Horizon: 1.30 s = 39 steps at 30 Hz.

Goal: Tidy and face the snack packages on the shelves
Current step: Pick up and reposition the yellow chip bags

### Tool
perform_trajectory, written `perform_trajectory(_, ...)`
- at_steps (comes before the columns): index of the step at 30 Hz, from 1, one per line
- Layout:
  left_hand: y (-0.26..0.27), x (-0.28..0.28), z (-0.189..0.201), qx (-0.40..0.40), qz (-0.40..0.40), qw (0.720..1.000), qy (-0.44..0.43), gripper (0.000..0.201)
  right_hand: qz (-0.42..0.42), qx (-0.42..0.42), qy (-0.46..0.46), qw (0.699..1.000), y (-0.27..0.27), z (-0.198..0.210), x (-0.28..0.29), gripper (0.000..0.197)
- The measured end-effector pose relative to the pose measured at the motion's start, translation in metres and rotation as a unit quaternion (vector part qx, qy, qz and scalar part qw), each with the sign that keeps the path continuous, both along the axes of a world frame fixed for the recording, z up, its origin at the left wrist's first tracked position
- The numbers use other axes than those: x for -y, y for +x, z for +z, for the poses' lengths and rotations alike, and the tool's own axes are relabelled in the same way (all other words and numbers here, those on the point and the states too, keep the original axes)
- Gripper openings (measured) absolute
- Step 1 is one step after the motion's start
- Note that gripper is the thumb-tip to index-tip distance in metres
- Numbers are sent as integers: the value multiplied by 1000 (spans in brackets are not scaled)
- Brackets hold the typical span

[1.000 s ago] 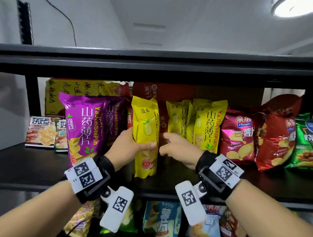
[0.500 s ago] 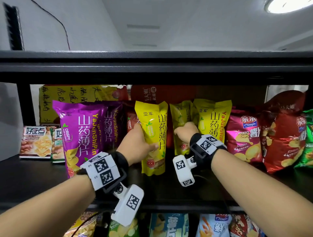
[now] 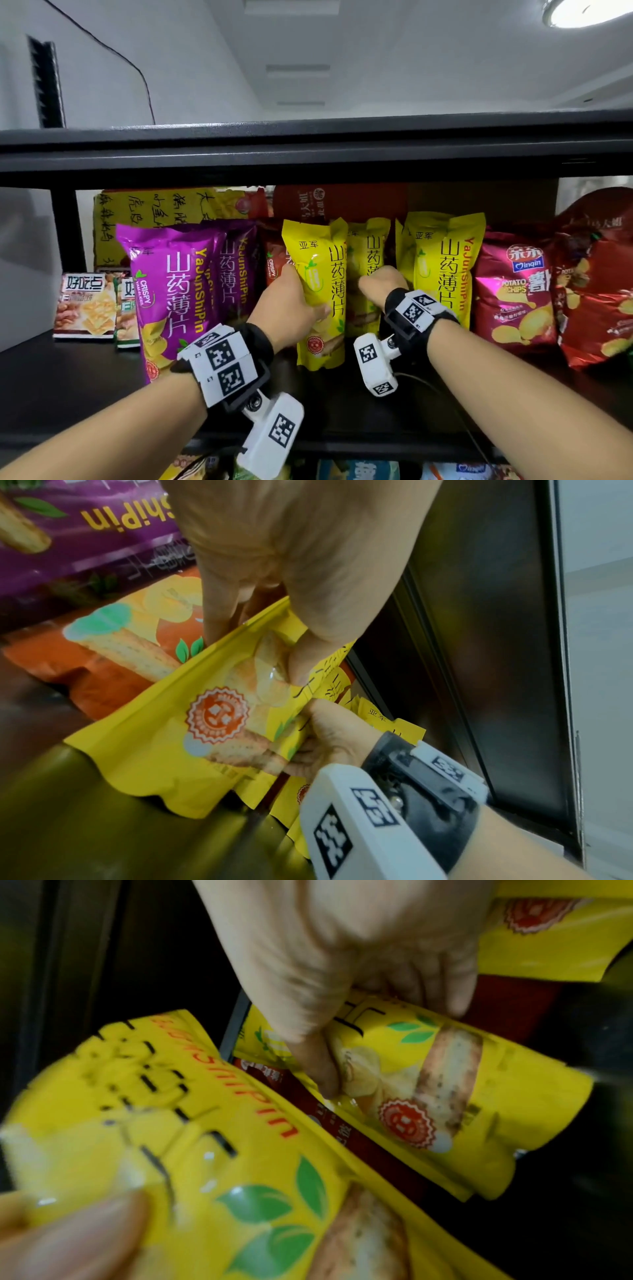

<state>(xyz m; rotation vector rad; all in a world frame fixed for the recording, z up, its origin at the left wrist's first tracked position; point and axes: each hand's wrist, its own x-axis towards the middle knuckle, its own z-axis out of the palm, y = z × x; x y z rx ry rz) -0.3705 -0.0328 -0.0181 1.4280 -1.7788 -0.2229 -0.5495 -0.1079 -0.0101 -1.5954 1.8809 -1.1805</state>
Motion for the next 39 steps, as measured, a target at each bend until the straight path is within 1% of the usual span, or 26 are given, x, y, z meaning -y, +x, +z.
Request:
perform_trajectory(3,-2,0,1,14,29,999,-13,57,11,-15,-16,1000,-10,1,-15,39)
perform_trajectory(6,-7,2,4,24,48,998,-20,57,20,-54,-24,998,-23,2,-35,47)
perform_trajectory(9,-17,7,7,41,53,998,-9,55,26,-95,-30,995,-32,3,-57,55)
perform_trajectory(11,-26,11,7,40,46,998,0,53,34,-118,-40,992,-36,3,-72,54)
perform_trajectory(13,-35,15,8,39,42,998,7,50,54,-123,-46,990,-39,3,-84,57)
perform_trajectory(14,-40,18,9,36,42,998,14,47,65,-122,-49,989,-41,4,-89,57)
perform_trajectory(16,-49,23,12,31,40,998,29,38,84,-126,-58,987,-48,4,-97,52)
perform_trajectory(17,-53,27,14,28,38,998,37,38,94,-126,-64,985,-52,3,-100,49)
perform_trajectory(19,-62,33,17,27,38,998,52,50,111,-122,-80,983,-61,-1,-104,44)
perform_trajectory(21,-68,40,18,16,42,997,57,54,119,-117,-88,982,-69,-5,-106,44)
perform_trajectory(23,-71,47,19,1,45,998,52,50,126,-108,-93,982,-75,-7,-107,46)
perform_trajectory(25,-71,55,20,-7,35,998,53,45,138,-100,-104,980,-79,-9,-107,43)
perform_trajectory(27,-69,60,20,-6,22,998,59,40,142,-98,-104,979,-81,-11,-107,43)
perform_trajectory(35,-71,68,11,-37,-5,996,80,30,119,-97,-98,983,-83,-15,-101,60)
perform_trajectory(37,-70,63,9,-39,-14,995,93,20,120,-99,-90,984,-81,-14,-101,67)
perform_trajectory(39,-70,54,8,-34,-18,994,103,8,119,-106,-84,984,-78,-12,-104,80)
